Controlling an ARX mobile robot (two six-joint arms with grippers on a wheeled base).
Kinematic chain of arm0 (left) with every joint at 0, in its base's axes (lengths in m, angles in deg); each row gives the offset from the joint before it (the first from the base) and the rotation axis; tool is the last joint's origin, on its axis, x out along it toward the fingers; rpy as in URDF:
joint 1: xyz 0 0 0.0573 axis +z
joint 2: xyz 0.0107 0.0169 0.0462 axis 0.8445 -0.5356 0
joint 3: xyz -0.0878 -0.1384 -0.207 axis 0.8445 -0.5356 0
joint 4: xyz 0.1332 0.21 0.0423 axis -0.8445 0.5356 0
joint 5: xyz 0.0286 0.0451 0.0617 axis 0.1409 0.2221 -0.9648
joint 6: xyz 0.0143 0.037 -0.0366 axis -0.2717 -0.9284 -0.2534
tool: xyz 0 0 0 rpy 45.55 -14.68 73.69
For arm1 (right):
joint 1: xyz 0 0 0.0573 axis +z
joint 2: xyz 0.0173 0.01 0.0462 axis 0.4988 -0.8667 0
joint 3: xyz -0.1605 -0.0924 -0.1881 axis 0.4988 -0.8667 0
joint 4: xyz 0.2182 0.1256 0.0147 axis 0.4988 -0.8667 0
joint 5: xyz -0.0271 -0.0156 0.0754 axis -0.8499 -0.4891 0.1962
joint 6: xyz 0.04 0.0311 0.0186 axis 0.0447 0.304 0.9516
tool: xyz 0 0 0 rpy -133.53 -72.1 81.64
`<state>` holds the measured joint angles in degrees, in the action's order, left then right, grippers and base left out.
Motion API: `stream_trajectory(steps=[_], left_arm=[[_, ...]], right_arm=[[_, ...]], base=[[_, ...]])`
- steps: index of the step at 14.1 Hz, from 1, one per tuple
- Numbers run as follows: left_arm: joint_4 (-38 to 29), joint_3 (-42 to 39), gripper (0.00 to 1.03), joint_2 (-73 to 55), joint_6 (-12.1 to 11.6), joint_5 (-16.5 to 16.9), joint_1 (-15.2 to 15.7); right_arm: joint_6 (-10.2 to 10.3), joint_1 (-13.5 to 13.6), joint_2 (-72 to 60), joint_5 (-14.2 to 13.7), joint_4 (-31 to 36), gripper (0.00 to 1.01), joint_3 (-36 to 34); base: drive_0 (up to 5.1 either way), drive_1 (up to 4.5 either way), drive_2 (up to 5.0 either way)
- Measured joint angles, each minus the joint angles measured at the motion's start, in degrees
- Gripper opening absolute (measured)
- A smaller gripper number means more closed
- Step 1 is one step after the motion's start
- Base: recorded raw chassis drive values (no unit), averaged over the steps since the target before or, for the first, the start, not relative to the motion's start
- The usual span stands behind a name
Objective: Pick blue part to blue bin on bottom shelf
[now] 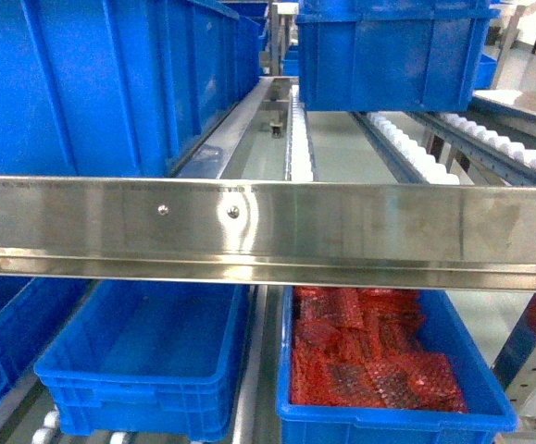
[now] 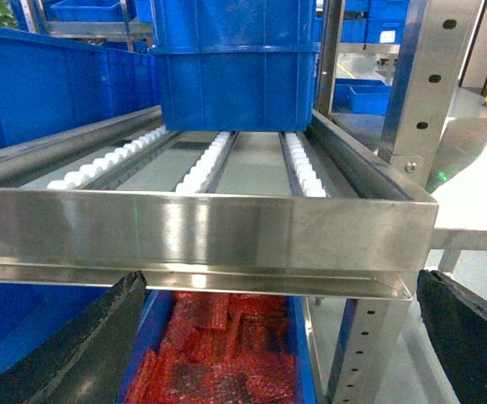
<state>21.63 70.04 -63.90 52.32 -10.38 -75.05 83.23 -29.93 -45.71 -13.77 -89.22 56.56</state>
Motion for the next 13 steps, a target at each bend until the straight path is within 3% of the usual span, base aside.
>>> stream_trajectory(steps=[13], left_arm=[[0.15,0.00,0.43,0.00,0.00,-0.02,0.00]], right_arm=[[-0.02,0.00,0.00,-0.20,-0.11,0.98,0.00]], base=[[0.0,0.00,0.0]])
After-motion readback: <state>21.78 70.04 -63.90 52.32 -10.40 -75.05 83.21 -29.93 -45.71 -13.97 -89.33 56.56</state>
